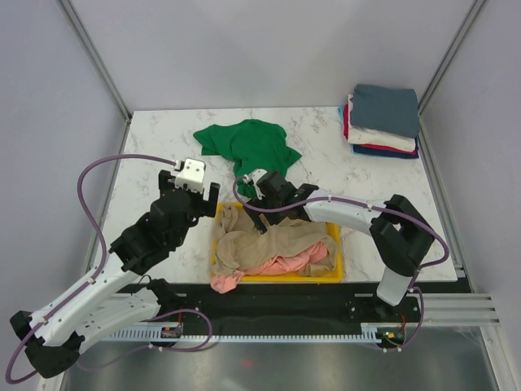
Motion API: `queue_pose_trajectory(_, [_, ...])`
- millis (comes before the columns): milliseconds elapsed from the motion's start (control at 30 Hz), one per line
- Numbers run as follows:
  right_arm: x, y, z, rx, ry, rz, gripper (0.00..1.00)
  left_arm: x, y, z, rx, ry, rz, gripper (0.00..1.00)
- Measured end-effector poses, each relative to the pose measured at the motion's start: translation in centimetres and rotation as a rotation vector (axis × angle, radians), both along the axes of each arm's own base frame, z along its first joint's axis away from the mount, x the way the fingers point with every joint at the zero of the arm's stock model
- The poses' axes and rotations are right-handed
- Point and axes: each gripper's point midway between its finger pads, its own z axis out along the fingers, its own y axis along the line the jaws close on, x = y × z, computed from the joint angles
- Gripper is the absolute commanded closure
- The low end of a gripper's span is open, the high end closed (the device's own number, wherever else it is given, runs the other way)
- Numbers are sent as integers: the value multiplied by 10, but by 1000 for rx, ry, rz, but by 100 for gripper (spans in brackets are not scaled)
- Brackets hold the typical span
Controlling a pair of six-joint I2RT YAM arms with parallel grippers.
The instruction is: Fold and stack the t-shirts
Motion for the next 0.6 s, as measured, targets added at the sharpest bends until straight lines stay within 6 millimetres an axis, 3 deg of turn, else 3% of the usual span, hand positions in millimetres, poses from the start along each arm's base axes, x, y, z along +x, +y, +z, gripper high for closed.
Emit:
queue_pose_trajectory(133, [8, -10, -1, -18, -19, -36, 2, 0, 0, -1, 2, 2, 0, 5])
queue_pose_trajectory(233, [16, -32, -8, -20, 0, -113, 2, 0, 0, -2, 3, 3, 0, 5])
queue_pose_trajectory(400, [30, -107, -32, -4, 62, -391, 2, 0, 0, -2, 2, 2, 0, 5])
queue_pose_trajectory(600, [28, -197, -31, 61, 46, -777, 2, 0, 0, -1, 2, 2, 0, 5])
